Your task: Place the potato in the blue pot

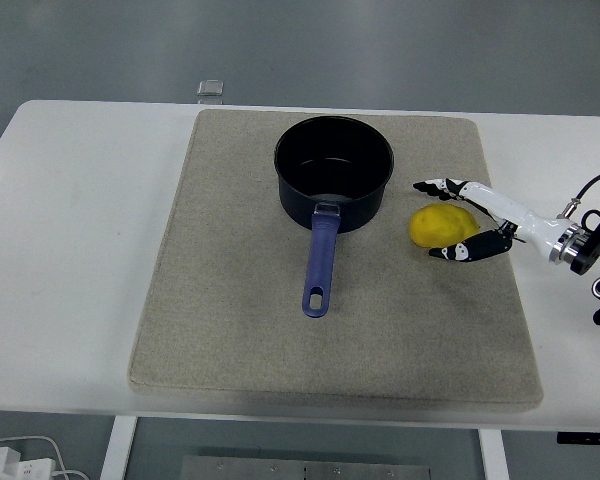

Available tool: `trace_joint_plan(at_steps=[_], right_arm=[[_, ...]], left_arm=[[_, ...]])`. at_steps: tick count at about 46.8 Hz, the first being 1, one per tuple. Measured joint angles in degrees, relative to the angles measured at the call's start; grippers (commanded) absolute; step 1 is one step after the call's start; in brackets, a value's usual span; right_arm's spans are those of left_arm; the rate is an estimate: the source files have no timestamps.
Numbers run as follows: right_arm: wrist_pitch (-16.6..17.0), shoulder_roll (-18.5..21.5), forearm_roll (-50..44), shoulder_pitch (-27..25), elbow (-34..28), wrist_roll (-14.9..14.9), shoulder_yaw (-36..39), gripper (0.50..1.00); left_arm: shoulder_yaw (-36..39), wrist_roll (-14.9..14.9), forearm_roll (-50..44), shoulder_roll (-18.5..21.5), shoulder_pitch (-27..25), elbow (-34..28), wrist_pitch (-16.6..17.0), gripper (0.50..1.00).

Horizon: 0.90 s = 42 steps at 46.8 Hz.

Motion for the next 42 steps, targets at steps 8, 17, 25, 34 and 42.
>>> trace_joint_plan(at_steps=[8, 17, 25, 34, 42], right_arm=[[-2.4, -0.1, 0.1, -0.6, -1.2, 5.6, -0.7, 0.500], [-2.6, -0.1, 0.1, -0.6, -2.2, 5.9, -2.4, 0.500], [-3.0, -0.1, 0.0, -0.6, -2.5, 5.9, -3.4, 0.500], [-3.3, -0.1, 0.0, -0.5, -2.6, 5.4, -3.6, 0.500], [-5.2, -0.1, 0.5, -0.5, -2.6, 4.5, -3.5, 0.500]], left_arm=[[0.0, 0.0, 0.0, 0.0, 0.0, 0.0, 0.0, 0.992], [0.0, 0.0, 0.0, 0.0, 0.0, 0.0, 0.0, 0.994], [0.0, 0.0, 0.0, 0.0, 0.0, 0.0, 0.0, 0.994], [0.0, 0.0, 0.0, 0.0, 0.0, 0.0, 0.0, 0.994], [0.1, 0.0, 0.0, 0.0, 0.0, -0.1, 0.0, 0.992]])
